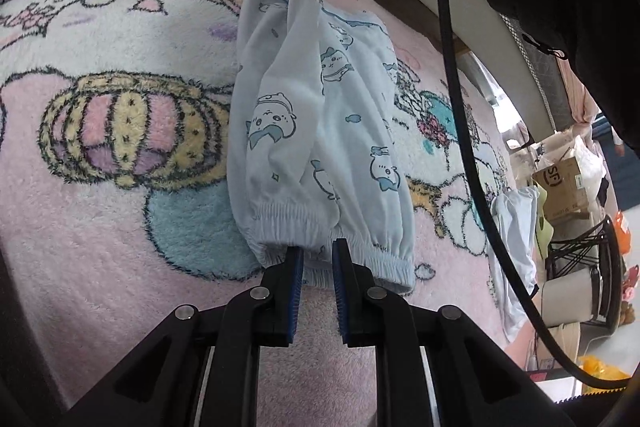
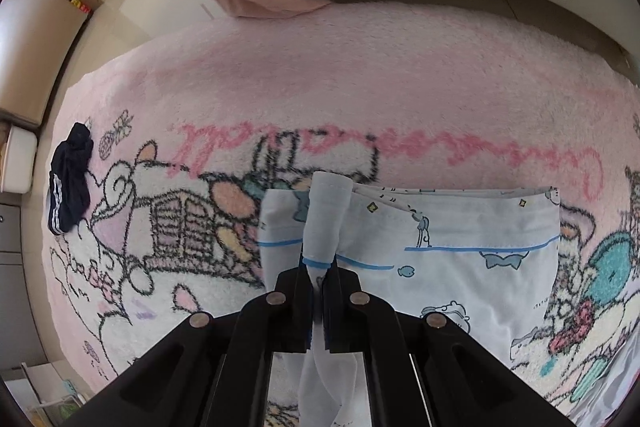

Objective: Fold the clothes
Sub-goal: 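Fold the held leg over the other leg with the left gripper while the right gripper holds the waistband, then open both grippers to release the folded pants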

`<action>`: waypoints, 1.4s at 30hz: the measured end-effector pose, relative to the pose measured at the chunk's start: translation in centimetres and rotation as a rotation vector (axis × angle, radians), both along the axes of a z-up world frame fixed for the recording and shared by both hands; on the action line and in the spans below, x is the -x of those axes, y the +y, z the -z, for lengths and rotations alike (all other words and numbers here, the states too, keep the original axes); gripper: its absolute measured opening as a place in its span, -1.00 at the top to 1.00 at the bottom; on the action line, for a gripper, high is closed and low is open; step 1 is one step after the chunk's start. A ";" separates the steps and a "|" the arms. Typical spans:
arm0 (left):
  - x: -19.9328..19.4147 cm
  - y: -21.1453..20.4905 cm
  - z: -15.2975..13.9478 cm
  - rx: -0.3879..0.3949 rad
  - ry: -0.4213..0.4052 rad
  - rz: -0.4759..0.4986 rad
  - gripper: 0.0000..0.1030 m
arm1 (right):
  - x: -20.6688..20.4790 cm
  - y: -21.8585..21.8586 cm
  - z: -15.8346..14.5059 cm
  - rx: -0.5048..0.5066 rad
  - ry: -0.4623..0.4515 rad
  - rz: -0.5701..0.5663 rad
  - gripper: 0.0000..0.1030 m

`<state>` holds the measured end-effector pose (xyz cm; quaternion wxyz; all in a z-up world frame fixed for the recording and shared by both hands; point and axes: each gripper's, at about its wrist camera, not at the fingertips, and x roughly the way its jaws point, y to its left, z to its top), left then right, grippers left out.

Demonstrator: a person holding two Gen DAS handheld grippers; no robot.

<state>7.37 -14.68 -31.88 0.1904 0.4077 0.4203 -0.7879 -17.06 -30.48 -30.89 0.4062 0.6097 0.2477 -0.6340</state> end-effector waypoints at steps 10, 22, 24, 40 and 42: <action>-0.5 -0.5 0.4 -0.030 -0.006 -0.009 0.75 | -2.4 -2.1 0.8 -0.015 -0.016 -0.046 0.92; -2.3 -1.7 -0.3 -0.102 0.038 -0.093 -0.30 | -1.9 -1.0 -1.5 0.066 -0.072 0.028 -0.20; -2.6 -1.9 -0.6 -0.112 0.052 -0.106 -0.58 | -1.7 -0.5 -2.1 0.083 -0.079 0.036 -0.25; -2.6 -1.7 -1.8 -0.054 0.042 -0.100 -0.58 | 2.8 8.4 -5.5 0.198 -0.161 0.140 -0.31; -2.7 -1.9 -2.0 -0.052 0.045 -0.102 -0.58 | 3.9 9.8 -5.8 0.207 -0.148 0.161 -0.31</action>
